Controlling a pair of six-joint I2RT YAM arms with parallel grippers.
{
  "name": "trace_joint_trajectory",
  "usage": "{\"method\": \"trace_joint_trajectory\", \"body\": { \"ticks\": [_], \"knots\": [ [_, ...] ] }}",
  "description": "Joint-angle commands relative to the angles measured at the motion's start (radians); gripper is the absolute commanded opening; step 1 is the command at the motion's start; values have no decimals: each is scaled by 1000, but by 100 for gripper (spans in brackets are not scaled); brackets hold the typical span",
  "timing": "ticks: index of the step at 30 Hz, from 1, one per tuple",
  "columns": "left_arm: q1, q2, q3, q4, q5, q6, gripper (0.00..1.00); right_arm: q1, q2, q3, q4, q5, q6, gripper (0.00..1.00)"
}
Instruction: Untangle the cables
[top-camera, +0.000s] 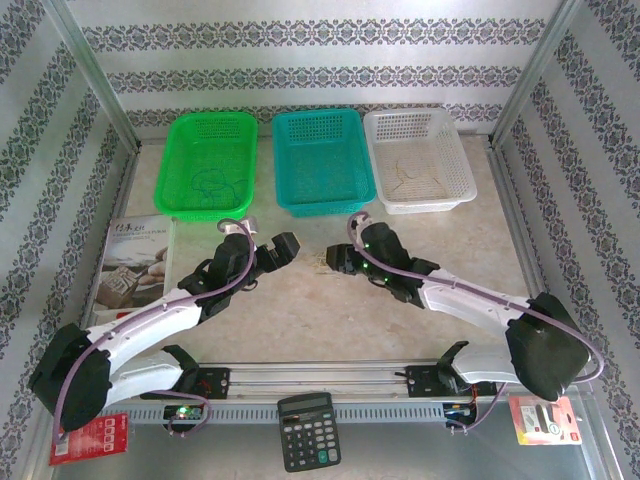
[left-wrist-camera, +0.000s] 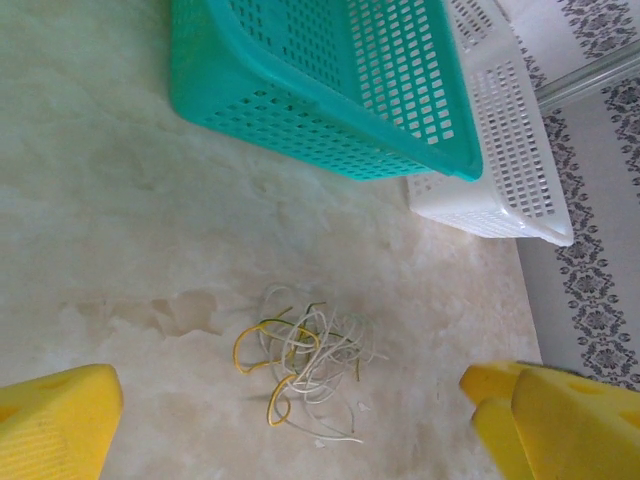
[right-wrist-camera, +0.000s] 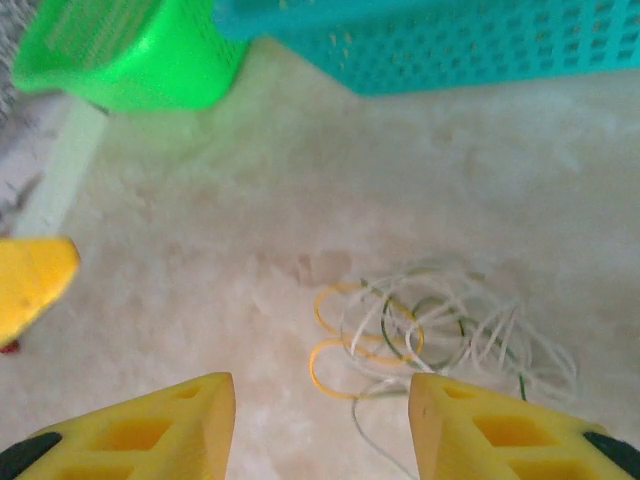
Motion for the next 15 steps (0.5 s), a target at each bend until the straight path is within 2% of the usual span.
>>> {"method": "trace_joint_trajectory", "body": {
  "ticks": [1,15],
  "knots": [
    [17,13,6,-30,-17,-26,100,26,46,-4,-29,92,-47,50],
    [29,79,57,-51,64,-5,100,25,291,123,-6,76,-77,57]
  ]
}}
